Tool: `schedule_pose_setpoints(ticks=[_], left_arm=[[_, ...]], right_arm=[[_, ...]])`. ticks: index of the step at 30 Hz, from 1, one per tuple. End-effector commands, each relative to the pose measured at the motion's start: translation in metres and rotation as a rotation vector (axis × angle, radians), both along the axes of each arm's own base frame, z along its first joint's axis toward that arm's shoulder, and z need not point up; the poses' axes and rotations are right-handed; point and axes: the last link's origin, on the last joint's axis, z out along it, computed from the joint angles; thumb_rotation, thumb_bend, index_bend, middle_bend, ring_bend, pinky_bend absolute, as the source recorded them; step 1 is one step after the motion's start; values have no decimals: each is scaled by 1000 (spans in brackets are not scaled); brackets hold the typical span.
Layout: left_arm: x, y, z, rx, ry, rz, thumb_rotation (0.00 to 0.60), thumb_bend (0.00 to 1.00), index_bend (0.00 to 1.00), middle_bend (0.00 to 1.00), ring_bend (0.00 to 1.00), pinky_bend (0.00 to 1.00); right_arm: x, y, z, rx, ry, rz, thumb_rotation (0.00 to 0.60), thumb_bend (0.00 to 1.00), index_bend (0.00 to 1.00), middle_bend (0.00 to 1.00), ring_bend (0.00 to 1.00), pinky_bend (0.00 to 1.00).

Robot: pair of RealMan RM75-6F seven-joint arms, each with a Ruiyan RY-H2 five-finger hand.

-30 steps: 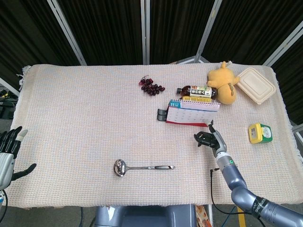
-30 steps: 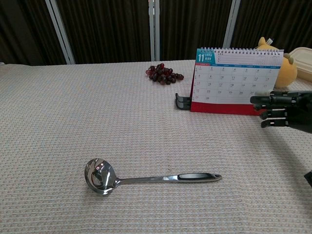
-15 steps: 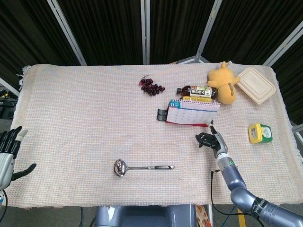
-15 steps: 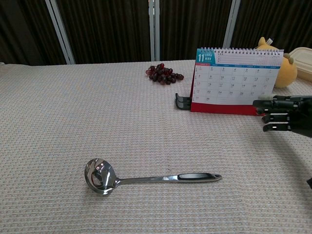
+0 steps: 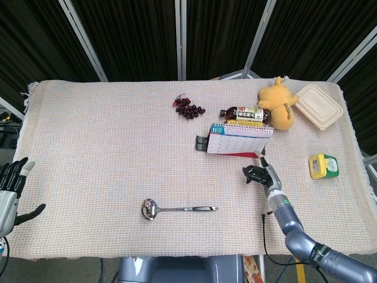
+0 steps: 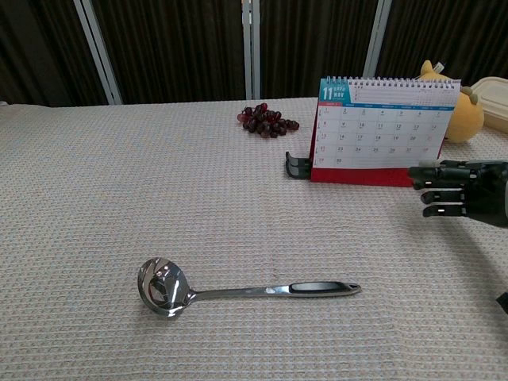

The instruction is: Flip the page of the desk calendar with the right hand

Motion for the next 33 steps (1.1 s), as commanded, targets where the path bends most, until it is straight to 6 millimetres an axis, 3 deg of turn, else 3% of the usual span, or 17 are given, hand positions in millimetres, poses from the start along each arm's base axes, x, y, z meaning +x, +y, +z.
schedule_pose_setpoints(ticks=[1,19,33], left_arm=[[0,0,1,0,-4,-3,600,156,0,0,0,0],[-1,0,5,2,-20,-7,600,156,0,0,0,0],[1,-2,4,-1,-18,-14,600,156,0,0,0,0]], right_arm=[[3,-4,-3,3,0,9,600,311,0,649,682,616],[33,-15,-12,2,-5,88,600,313,0,649,682,615],[52,-13,15,-77,-25,134,600,313,0,649,682,614]])
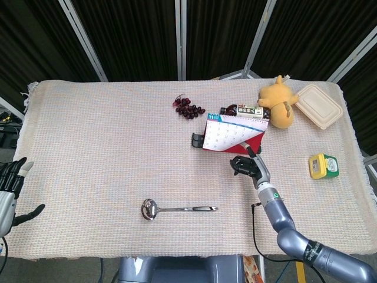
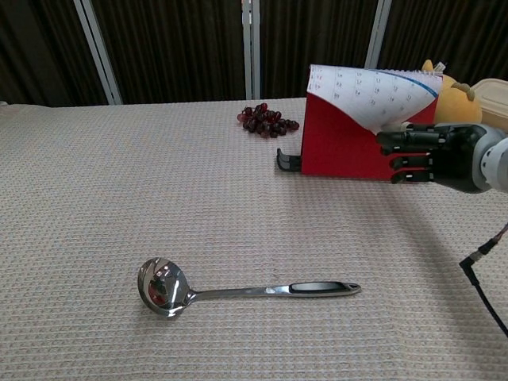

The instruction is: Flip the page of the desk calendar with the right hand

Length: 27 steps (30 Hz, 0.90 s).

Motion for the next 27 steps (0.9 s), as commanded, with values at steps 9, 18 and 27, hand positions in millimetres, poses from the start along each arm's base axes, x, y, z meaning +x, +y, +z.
schedule_pose_setpoints(ticks=[9,18,27], left_arm=[[0,0,0,-1,-2,1,600,156,0,0,0,0],[2,-1,1,2,-6,-4,600,155,0,0,0,0],[1,-1,0,-1,-3,0,600,156,0,0,0,0]], right_arm=[[11,0,30,-128,-14,27,600,314,1,635,676,594],[21,-4,56,-426,-54,12,600,318,163,484,553,458],[24,-25,81,-535,103,70,600,316,179,427,428,311]])
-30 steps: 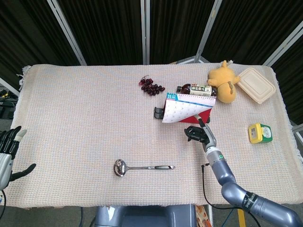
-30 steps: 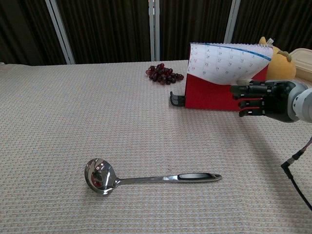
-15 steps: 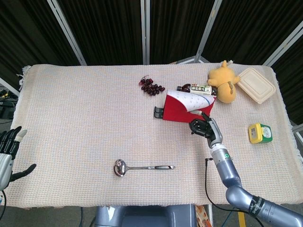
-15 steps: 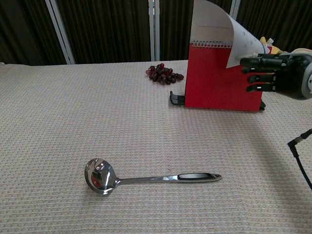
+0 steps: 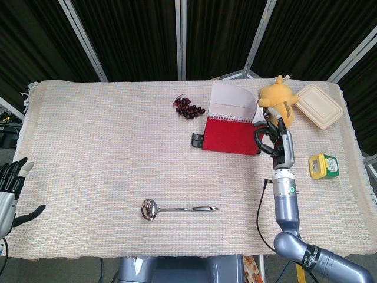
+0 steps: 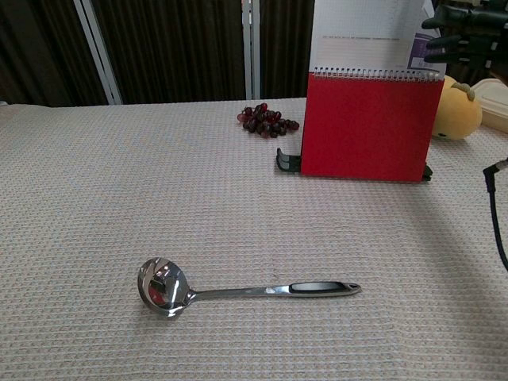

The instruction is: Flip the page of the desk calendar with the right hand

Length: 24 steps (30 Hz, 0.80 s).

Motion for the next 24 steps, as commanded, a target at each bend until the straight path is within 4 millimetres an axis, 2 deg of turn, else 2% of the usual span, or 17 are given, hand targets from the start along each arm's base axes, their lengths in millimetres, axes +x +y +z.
schedule_pose_setpoints(ticks=[1,3,8,12,17,24], left_arm=[[-1,0,0,1,-1,4,600,156,0,0,0,0],[-1,1,0,-1,0,6,600,156,0,0,0,0],[-2,2,-1,-1,3,12,600,156,0,0,0,0],[-2,3,0,-2,4,14,600,156,0,0,0,0],[-3,3,-1,-4,6,15,600,157,0,0,0,0],[-2,2,-1,-3,4,11,600,157,0,0,0,0]], right_arm=[[2,-10,11,-41,82,10,600,312,175,420,416,297],[2,-16,15,-47,141,15,600,305,162,390,375,254],[-4,-29,23,-28,344,51,600,285,94,251,179,101],[-12,-35,20,65,472,90,600,185,43,128,35,4],[-20,-35,13,160,531,131,600,74,8,110,17,20],[-26,-33,1,213,527,149,600,31,0,116,49,73]])
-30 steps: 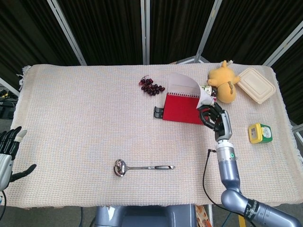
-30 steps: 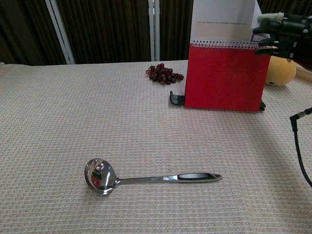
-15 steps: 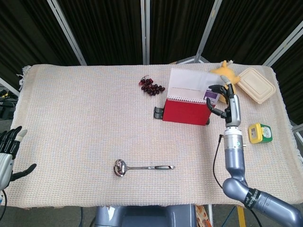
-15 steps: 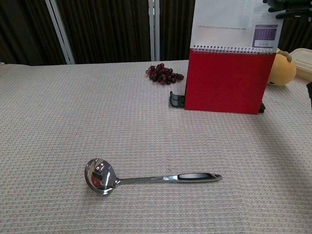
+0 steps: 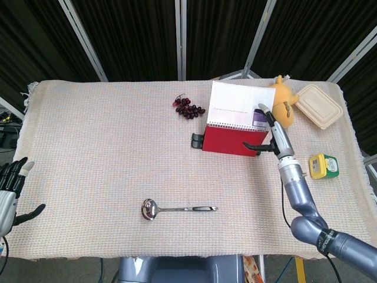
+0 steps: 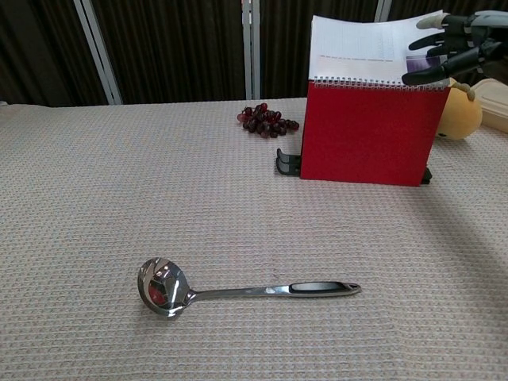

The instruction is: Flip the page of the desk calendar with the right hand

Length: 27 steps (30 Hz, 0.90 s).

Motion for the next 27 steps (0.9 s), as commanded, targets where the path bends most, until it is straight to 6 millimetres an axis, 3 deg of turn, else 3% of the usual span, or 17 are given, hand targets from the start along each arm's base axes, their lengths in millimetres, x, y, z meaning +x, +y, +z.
schedule_pose_setpoints(ticks=[1,18,23,27], left_arm=[[0,0,0,1,-2,-2,600,157,0,0,0,0],[0,1,0,-4,-5,-3,600,156,0,0,0,0],[-1,2,-1,-6,-3,3,600,156,0,0,0,0],[-3,4,-1,-7,-2,12,600,156,0,0,0,0]], right_arm=[[-2,0,-4,16,0,4,600,30,0,116,49,72],[-8,-10,-29,78,-18,-10,600,29,0,105,63,56],[1,-7,-16,29,-26,47,600,30,0,67,57,28],[7,10,7,-55,66,170,600,45,0,53,11,1]])
